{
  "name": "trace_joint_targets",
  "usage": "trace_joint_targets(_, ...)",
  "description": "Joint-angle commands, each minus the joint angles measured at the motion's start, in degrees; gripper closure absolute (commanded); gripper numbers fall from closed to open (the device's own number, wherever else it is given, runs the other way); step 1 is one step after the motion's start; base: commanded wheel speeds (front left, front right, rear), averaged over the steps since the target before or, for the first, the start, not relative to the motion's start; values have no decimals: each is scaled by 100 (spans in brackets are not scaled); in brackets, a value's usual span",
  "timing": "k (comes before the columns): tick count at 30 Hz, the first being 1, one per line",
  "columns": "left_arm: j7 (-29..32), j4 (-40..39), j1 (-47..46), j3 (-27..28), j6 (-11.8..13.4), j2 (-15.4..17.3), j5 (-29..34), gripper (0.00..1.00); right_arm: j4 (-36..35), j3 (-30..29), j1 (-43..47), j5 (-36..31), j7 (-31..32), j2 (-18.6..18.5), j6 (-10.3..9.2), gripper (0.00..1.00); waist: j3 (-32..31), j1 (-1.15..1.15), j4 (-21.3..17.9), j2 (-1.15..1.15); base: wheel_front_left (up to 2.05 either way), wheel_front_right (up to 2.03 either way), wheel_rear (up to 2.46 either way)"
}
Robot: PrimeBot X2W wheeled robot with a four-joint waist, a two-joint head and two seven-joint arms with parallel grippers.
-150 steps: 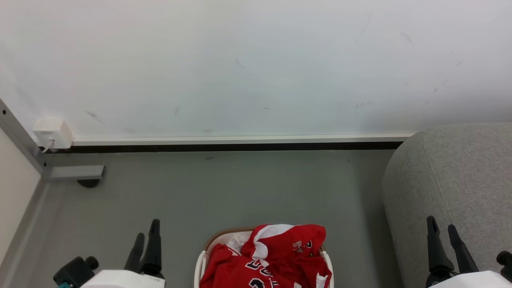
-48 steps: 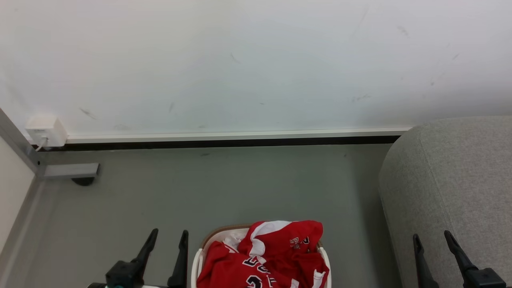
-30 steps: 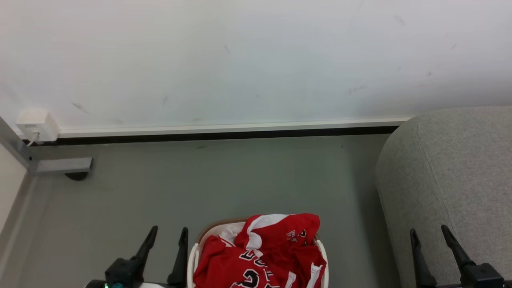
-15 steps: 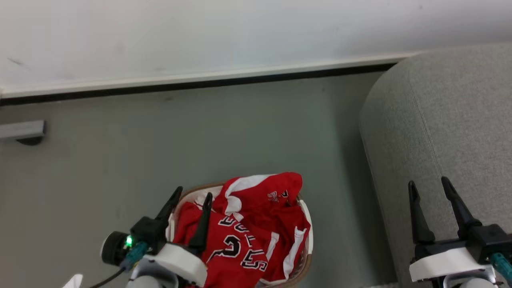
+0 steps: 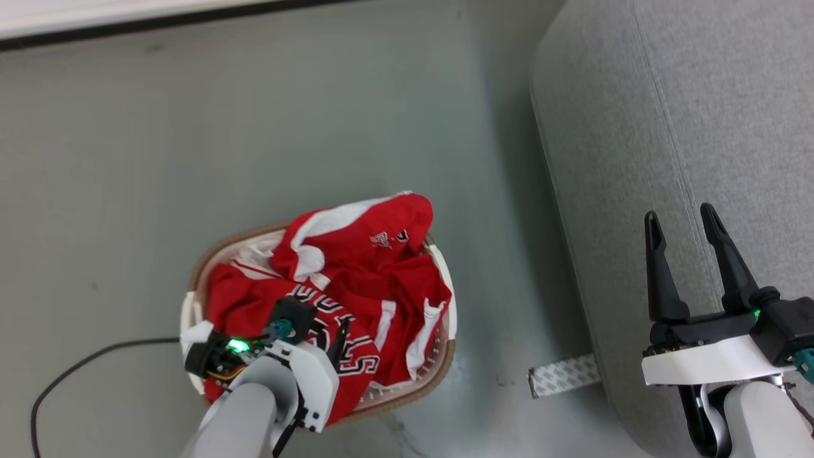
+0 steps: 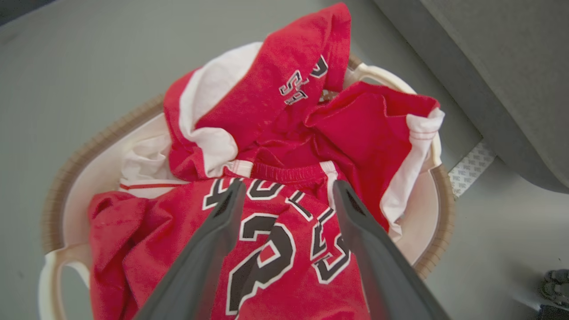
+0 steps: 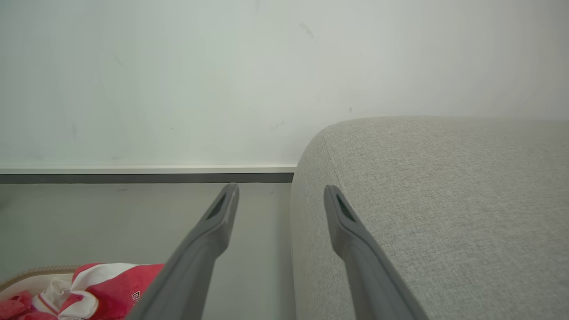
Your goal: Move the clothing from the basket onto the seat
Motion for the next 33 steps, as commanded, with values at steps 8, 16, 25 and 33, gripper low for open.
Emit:
trace_joint_targets(8, 934, 1298, -674, -140, 15, 197, 104, 0, -121, 2, -253, 184, -2, -5, -1, 0, 698, -1, -387, 0, 0, 0, 0)
trace_joint_targets(16, 1056, 1797, -985, -140, 102, 217, -6, 0, -157, -2, -372, 186, -2, -5, 0, 0, 1003, -1, -441, 0, 0, 0, 0)
trace_joint_targets(25, 264, 1823, -915, 87, 66, -24, -568, 100, 3, -106, -144, -18, -3, -6, -1, 0, 468, -1, -144, 0, 0, 0, 0)
trace_joint_targets(33, -435, 1444, -469, -94, -46, -73, -1337, 100, 213, -129, 326, -298, -2, -10, -1, 0, -912, -1, 297, 0, 0, 0, 0)
